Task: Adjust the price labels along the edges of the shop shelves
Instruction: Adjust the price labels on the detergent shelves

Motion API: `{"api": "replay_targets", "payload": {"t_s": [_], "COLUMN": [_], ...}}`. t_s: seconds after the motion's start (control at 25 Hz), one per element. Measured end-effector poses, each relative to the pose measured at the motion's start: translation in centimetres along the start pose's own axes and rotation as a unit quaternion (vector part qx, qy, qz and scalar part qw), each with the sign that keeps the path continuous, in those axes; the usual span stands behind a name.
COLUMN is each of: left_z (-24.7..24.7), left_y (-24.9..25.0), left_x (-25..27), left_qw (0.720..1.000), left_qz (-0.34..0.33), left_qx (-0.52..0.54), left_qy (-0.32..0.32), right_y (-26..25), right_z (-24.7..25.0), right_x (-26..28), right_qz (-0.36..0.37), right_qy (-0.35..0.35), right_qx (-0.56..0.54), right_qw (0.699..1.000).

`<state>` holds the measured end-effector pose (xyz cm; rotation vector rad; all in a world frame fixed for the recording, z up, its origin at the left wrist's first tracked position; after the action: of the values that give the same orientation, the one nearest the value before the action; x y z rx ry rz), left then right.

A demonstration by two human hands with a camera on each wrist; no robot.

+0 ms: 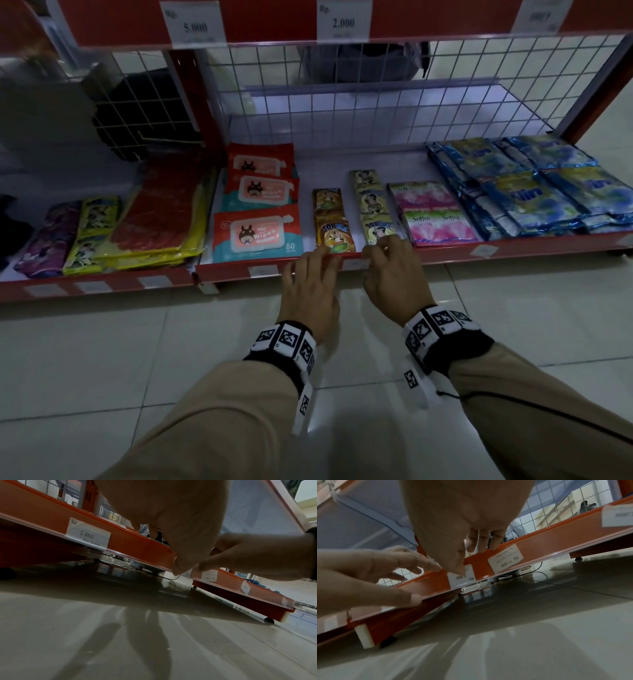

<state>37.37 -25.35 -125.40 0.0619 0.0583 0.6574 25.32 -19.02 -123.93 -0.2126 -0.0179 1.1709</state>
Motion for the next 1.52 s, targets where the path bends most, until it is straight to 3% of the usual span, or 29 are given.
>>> {"api": "replay_targets", "payload": {"t_s": [0.24,0.56,0.68,1.0,1.2,1.52], "left_z": [-0.2,0.5,0.1,-0.1,-0.1,-0.3], "left_y": [0.4,0.6,0.7,0.5,0.6,0.1], "left_x": [-0.2,-1.3,-1.4,-1.3,-1.4,-1.4], "left_qw": [0.999,1.000,0.999,0.999,0.999,0.999], "left_qz": [-0.031,-0.017,-0.017,-0.016,-0.018,-0.032], "left_qx": [-0.005,0.001,-0.019,-0.009,-0.019,-0.003], "left_qy": [-0.024,-0.018,-0.032,-0.033,-0.029,-0.029], "right_y": [0.0,-0.7,-1.3,-1.1,-1.3,-1.2], "right_z": [-0.3,0.2,-0.1,-0.9,-0.5,-0.7], "right_x": [-0.2,0.0,0.0,-0.7,-0.8,-1.5], "right_qz": [0.023,0.097,0.113,0.074,0.079,0.054], "right_qy": [-0.039,-0.002,-0.020,-0.065,-0.036,-0.059], "right_qx": [0.019,-0.016,-0.013,0.006,-0.008,0.016], "right_qw": [0.999,0.995,0.993,0.995,0.996,0.997]}}
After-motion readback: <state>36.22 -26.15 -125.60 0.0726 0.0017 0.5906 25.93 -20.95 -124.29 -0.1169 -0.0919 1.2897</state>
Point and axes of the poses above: each hand's wrist, its own x-axis away from the middle knuckle, its own z-axis out of the back of the hand, y = z × x, the point moved 7 cm from there along -x, towards the middle knuckle, and after that the axes turned 9 degrees about -y, right-handed, at the moved point
